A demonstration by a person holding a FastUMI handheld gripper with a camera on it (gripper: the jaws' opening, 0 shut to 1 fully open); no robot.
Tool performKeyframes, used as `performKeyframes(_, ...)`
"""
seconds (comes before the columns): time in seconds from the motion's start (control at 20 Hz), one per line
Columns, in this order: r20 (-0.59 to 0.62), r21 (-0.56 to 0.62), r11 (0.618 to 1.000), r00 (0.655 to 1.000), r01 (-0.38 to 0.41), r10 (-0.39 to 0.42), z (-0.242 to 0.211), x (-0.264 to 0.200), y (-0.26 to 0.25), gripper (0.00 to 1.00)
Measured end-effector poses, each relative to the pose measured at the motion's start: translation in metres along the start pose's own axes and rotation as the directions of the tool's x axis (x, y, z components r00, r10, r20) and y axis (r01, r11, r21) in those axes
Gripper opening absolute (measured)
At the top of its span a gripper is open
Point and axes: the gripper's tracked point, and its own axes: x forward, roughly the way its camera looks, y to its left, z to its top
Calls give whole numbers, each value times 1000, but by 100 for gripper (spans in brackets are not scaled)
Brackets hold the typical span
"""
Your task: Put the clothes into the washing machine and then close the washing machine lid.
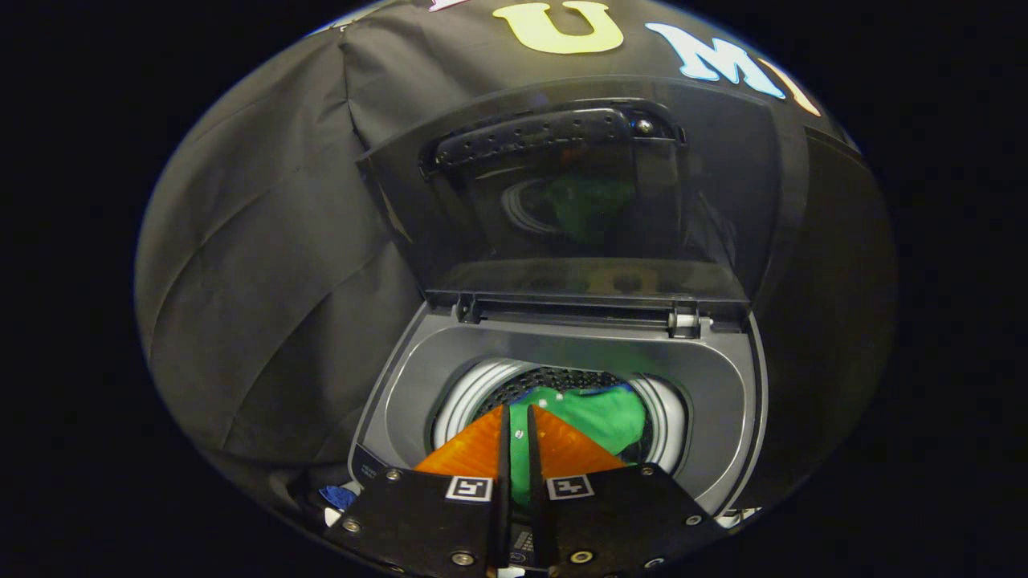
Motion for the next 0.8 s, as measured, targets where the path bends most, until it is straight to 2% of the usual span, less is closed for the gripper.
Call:
performKeyframes(0.05, -1, 2, 1000, 1000, 3, -3, -2, 0, -1, 15)
performKeyframes(0.4, 7, -39, 998, 999, 51, -51, -15, -4, -7, 96)
performKeyframes(0.6, 117, -45, 998, 992, 50, -45, 8, -27, 2, 96)
performKeyframes(0.8, 252, -77, 995, 967, 63, -42, 40, -52, 12, 96)
